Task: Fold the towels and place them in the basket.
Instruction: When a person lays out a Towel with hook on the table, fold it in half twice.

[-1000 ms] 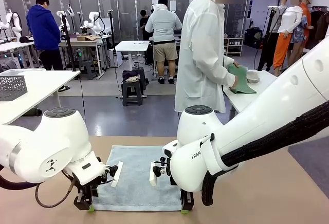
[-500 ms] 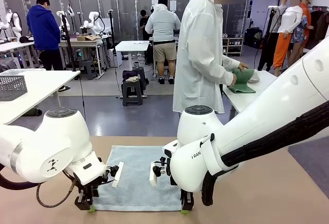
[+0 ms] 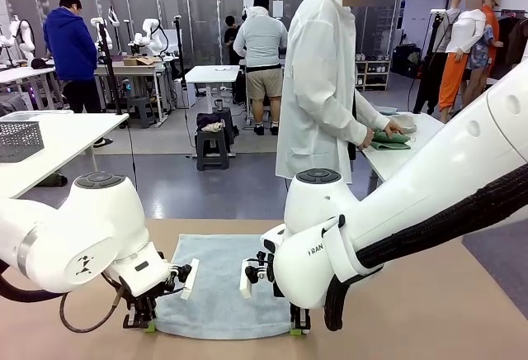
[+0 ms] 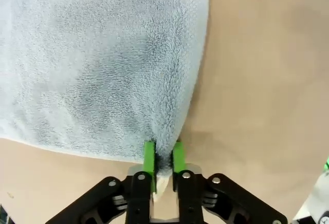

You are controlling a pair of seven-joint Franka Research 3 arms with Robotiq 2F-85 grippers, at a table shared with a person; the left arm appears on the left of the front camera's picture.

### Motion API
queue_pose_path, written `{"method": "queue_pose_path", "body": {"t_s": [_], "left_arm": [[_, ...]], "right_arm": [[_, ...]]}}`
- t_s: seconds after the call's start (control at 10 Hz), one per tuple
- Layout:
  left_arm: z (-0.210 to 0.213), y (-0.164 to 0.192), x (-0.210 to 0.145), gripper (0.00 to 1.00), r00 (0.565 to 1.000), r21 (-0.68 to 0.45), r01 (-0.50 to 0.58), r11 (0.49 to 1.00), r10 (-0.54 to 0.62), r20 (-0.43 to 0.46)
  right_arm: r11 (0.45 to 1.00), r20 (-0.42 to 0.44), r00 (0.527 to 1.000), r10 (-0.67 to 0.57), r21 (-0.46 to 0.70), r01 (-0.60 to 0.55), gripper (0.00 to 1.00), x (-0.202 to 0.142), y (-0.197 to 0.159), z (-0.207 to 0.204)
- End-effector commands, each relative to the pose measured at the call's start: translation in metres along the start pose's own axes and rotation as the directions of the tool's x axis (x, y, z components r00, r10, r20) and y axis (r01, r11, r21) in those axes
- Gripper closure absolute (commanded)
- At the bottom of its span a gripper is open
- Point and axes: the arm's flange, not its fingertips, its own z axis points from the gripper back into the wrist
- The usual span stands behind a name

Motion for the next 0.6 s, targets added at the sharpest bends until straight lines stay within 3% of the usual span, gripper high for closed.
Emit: {"method": "queue_pose_path", "body": {"t_s": [0.0, 0.5], "left_arm": [[0.004, 0.002, 0.001, 1.0, 0.999, 0.001, -0.008, 1.0, 0.008, -0.033], [0.009, 0.001, -0.001, 1.0, 0.999, 0.019, -0.001, 1.0, 0.002, -0.049]], "right_arm": [[1.0, -0.028, 0.999, -0.023, -0.016, 0.023, 1.0, 0.001, 0.003, -0.001], [1.0, -0.049, 0.999, -0.001, -0.028, 0.0, 1.0, 0.001, 0.006, 0.017]]}}
